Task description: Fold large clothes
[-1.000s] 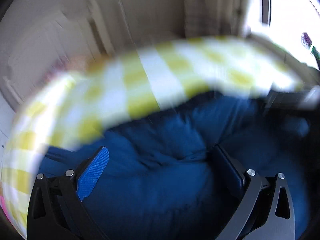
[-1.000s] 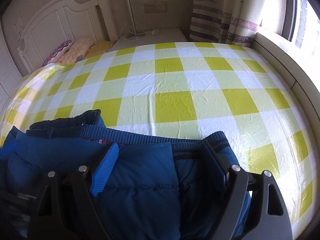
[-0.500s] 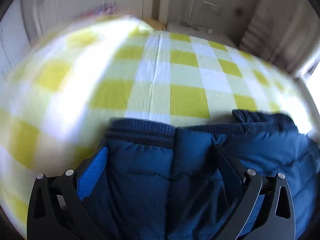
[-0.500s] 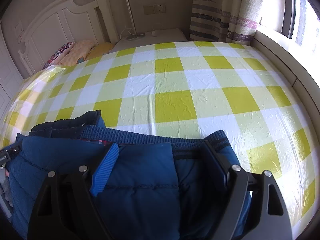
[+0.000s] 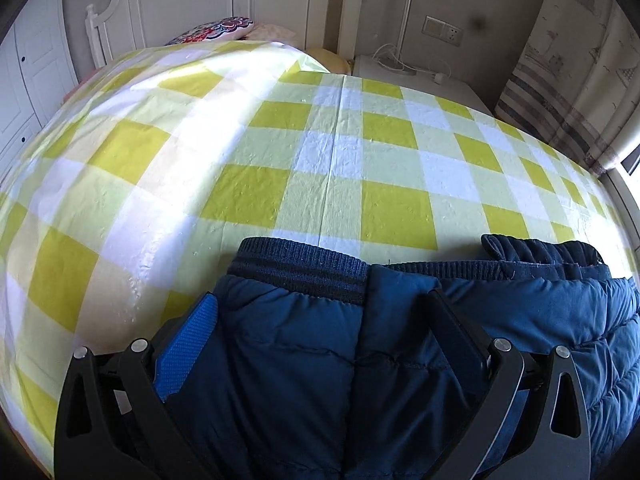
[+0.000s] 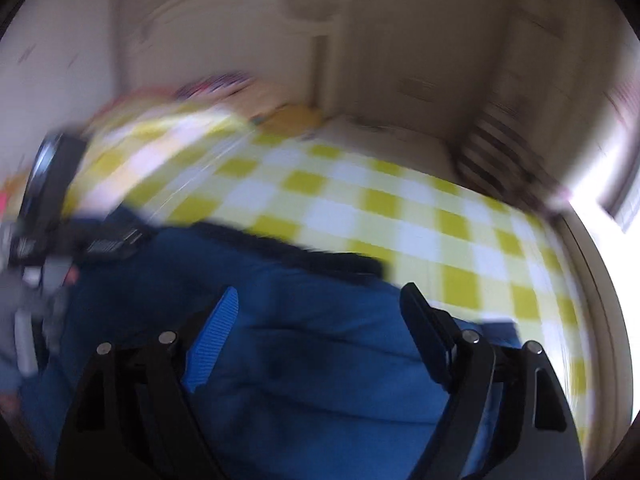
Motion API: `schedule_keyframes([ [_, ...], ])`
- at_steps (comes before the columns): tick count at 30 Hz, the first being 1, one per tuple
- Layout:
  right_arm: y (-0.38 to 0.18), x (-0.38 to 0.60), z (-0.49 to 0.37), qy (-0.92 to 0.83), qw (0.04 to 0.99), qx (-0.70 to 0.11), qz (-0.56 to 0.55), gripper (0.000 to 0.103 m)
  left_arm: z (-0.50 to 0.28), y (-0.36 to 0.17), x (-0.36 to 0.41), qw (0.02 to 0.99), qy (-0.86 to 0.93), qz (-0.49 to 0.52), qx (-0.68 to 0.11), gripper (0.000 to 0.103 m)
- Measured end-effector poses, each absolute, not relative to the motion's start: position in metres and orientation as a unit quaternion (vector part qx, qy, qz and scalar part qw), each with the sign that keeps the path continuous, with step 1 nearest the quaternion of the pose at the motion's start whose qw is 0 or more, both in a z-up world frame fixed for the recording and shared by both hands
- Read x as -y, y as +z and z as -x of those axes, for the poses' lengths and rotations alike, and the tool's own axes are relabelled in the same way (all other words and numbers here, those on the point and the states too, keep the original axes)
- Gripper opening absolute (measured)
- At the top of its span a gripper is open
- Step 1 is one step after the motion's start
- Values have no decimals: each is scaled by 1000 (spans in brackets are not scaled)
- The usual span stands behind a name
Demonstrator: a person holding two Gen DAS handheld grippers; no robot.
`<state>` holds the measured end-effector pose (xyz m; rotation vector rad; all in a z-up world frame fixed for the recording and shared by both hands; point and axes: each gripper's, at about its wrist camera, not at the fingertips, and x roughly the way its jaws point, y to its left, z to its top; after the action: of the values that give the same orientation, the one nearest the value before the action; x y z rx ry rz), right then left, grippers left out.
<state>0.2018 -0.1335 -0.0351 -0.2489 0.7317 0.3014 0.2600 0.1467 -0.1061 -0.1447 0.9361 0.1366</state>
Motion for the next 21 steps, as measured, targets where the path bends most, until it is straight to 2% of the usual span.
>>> schedule_keyframes([
  [3,-87,89,-218,150,874,-411,210,86,-259,-106,-150,889,66,77,-446,99],
  [7,-84,120,-231,183,873,-435,120,86,-260,-107,-152,887,67,81,-449,99],
  [13,-70,214,-227,46,905,-419,58,88,-259,-107,-152,888,68,80,-448,99],
  [17,-97,277,-235,65,890,-446,-78,89,-259,-108,-153,887,68,80,-449,99],
  [21,-96,264,-234,50,895,-442,-29,90,-257,-105,-154,889,69,80,-446,99],
])
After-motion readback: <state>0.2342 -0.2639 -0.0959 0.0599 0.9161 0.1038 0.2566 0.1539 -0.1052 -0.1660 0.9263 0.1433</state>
